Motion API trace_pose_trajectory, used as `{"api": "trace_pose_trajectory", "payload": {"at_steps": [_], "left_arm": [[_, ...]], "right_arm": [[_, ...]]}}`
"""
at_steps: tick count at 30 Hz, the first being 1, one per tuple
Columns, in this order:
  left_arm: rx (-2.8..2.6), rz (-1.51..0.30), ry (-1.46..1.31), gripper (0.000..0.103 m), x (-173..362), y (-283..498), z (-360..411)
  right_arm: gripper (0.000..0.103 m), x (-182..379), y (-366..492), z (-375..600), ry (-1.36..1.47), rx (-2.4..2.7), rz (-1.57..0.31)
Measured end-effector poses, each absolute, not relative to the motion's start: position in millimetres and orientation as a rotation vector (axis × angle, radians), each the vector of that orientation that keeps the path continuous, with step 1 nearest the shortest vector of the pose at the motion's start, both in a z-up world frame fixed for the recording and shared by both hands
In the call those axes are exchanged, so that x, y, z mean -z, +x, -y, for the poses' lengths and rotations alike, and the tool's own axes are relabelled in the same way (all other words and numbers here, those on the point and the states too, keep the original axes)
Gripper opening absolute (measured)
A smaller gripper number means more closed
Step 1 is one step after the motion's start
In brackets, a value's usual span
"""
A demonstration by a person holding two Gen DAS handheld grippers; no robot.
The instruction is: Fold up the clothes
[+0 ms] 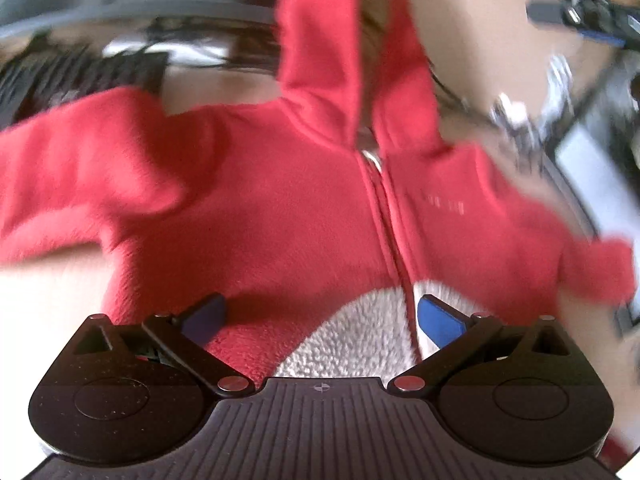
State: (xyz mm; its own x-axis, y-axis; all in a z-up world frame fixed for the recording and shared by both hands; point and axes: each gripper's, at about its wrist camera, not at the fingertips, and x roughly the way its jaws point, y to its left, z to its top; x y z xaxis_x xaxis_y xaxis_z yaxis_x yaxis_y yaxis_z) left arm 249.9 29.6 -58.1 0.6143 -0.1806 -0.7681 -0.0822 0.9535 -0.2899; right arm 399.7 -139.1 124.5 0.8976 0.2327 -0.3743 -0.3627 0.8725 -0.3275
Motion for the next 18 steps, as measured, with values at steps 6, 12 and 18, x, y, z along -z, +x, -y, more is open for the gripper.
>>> {"api": "trace_pose_trajectory", "payload": {"at_steps": [6, 12, 18], "left_arm": [[0.043, -0.926, -0.379, 0.103, 59.8, 241.4, -44.6], [0.045, -0.918, -0.323, 0.103, 61.1, 236.8, -36.6], [0.055, -0.909, -0.335, 0.103, 62.4, 234.3, -39.7]], "right_arm": [[0.103, -97.1, 466.9, 69.5, -0.500, -0.198, -0.248], [0.103, -64.4, 523.5, 57.9, -0.525, -0.100, -0.289], [0.103, -117.5, 479.3, 110.9, -0.333, 0.109, 0.011]]}}
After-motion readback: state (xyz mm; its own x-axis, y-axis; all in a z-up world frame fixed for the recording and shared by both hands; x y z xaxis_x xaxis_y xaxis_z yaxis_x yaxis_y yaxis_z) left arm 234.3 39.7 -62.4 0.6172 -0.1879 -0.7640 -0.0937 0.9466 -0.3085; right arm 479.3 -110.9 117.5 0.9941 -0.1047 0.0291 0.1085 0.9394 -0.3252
